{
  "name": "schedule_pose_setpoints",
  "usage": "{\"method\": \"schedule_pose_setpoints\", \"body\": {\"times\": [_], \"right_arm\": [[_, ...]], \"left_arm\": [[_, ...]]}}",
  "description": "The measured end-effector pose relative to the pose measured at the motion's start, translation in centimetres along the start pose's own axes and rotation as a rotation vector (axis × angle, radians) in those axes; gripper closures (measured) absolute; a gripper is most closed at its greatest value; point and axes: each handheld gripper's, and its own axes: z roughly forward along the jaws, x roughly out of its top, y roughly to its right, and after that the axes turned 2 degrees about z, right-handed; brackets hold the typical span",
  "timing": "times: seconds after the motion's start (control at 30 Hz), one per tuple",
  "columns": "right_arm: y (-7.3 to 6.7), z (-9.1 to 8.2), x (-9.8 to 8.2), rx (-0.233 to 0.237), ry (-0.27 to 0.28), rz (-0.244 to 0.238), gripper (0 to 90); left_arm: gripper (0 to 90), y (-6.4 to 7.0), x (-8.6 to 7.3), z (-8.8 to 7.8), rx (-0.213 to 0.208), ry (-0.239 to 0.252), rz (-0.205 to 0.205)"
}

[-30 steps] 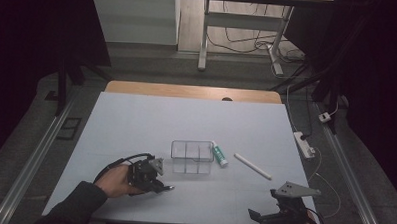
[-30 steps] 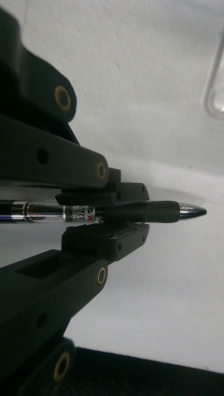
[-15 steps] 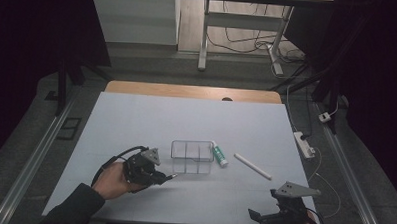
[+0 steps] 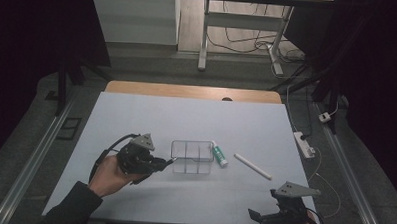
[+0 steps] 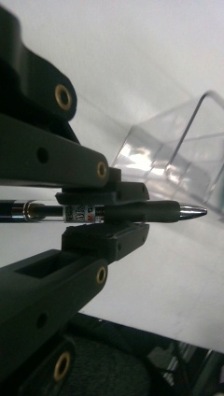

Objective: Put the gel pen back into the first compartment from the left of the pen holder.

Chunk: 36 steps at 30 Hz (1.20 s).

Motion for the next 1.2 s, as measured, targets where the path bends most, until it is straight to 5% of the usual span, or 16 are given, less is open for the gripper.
{"method": "schedule_pose_setpoints", "body": {"times": [0.57, 1.2], "right_arm": [[0.0, 0.0, 0.0, -0.001, 0.000, 0.001, 0.0], [0.0, 0.0, 0.0, 0.001, -0.001, -0.001, 0.0]], "left_arm": [[80.2, -1.1, 2.7, -2.2, 0.091, 0.147, -0.059], [80.1, -2.6, 7.1, -0.3, 0.120, 0.273, -0.091]]}}
